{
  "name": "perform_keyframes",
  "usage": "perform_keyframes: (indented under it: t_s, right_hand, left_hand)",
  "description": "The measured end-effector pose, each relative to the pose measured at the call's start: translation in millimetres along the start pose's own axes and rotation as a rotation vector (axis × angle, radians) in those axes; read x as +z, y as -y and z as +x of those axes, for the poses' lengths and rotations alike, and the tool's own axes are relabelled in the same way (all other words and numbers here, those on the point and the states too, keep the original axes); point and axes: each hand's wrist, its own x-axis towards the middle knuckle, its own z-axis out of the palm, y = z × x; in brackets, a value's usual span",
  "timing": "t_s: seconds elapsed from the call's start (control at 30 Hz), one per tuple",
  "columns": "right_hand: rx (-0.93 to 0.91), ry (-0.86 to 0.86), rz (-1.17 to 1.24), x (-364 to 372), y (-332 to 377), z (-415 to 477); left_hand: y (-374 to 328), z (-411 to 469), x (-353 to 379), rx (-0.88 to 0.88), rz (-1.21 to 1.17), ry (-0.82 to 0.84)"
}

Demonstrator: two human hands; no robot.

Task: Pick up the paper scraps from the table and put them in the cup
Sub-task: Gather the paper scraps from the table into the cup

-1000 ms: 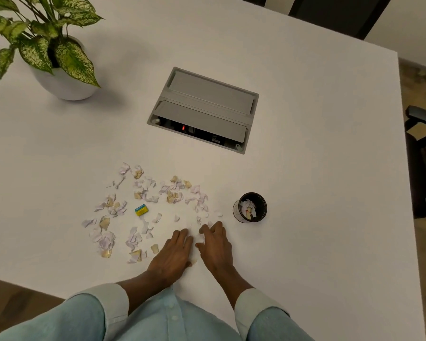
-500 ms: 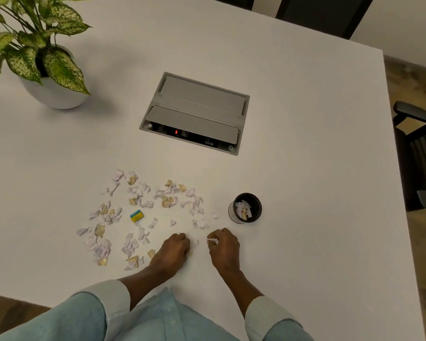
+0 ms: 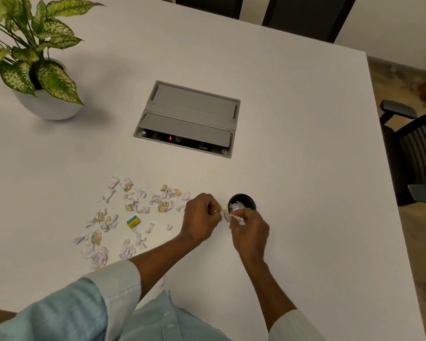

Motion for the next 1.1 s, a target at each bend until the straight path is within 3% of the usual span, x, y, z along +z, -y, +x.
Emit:
perform_keyframes:
  t_s: [0.13,0.33,0.6,0.73,0.87,1.1]
  right_hand:
    - [0.027,-0.045,-0.079,-14.7,3.0,24.1]
    - [0.069,0.133,-0.210,-19.1,-1.1,48.3]
    - [0.031,0.077,-0.145,-24.1,7.0,38.8]
    - [-0.083,0.064,-0.078,-13.3,7.6,17.6]
    - [-0.181,0.275,-0.024,14.4,1.4,-11.1]
    - [-0.150,0.594,-0.372,57.2,-19.7,-39.2]
  left_hand:
    - [-24.6,22.9,16.0,0.022,0.012,0.036]
    - [-35.9,39.4,34.5,0.042,0.091,0.130]
    - [-24.7,30.9,34.3,0.099,0.088,0.095]
    - [11.1,19.0,17.2,0.063,0.154,0.044]
    - [56.0,1.0,-10.6,0.019,0.313,0.040]
    - [123.8,-13.1,-62.5,-0.035,0.667,0.159]
